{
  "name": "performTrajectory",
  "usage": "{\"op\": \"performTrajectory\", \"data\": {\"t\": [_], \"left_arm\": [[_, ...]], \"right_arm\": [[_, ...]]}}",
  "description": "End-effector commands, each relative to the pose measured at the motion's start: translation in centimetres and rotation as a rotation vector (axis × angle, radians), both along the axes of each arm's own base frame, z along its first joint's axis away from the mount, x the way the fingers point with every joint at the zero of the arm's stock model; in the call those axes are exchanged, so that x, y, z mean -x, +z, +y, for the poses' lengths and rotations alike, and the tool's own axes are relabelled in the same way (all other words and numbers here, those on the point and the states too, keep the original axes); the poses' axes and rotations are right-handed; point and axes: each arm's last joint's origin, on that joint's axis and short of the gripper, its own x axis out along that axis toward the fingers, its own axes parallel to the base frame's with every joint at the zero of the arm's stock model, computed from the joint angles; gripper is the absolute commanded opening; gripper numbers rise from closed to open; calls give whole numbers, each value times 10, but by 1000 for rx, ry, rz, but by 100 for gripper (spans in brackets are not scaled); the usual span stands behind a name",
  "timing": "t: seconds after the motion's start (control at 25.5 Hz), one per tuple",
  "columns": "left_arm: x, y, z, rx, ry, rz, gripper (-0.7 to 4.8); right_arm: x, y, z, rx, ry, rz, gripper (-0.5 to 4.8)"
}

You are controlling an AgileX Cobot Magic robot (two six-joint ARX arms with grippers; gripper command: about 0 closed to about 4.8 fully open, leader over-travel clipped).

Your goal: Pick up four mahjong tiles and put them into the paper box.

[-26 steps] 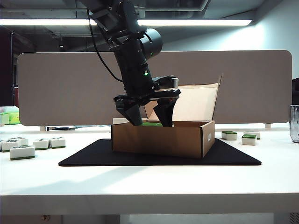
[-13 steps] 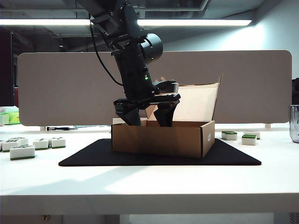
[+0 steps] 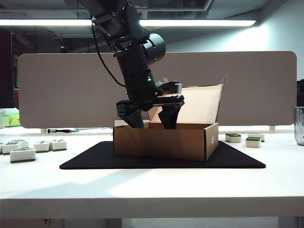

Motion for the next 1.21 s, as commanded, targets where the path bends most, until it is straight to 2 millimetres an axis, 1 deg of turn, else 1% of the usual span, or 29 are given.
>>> {"op": "performTrajectory", "data": {"t": [0.04,0.24,0.39,0.43,0.55,0.67,0.74,0.86,1.06,1.14,1.21], "left_arm": [[-1,3,-1,8,-1,-15,448],[0,6,0,7,-1,-13,450],[3,23,2,-20,-6,23,453],[3,28,2,-28,-15,27,463],[7,53,5,-63,-71,28,463],[11,75,12,-54,-59,1,462],[15,92,22,-49,-64,-27,460],[23,119,42,-44,-59,-62,449],[40,171,88,3,21,-160,327],[51,190,108,20,58,-201,296],[61,203,126,30,92,-230,253]], "right_arm": [[3,1,0,1,1,-31,-1],[3,1,0,1,1,-31,-1],[3,1,0,1,1,-31,-1],[3,1,0,1,1,-31,-1],[3,1,0,1,1,-31,-1],[3,1,0,4,-20,-33,-1],[2,1,-1,11,-66,-35,-1],[-2,2,-4,21,-158,-61,-1],[-15,3,-5,22,-230,-111,-1],[-22,0,-5,21,-231,-120,-1],[-31,-3,-5,20,-231,-123,-1]]}}
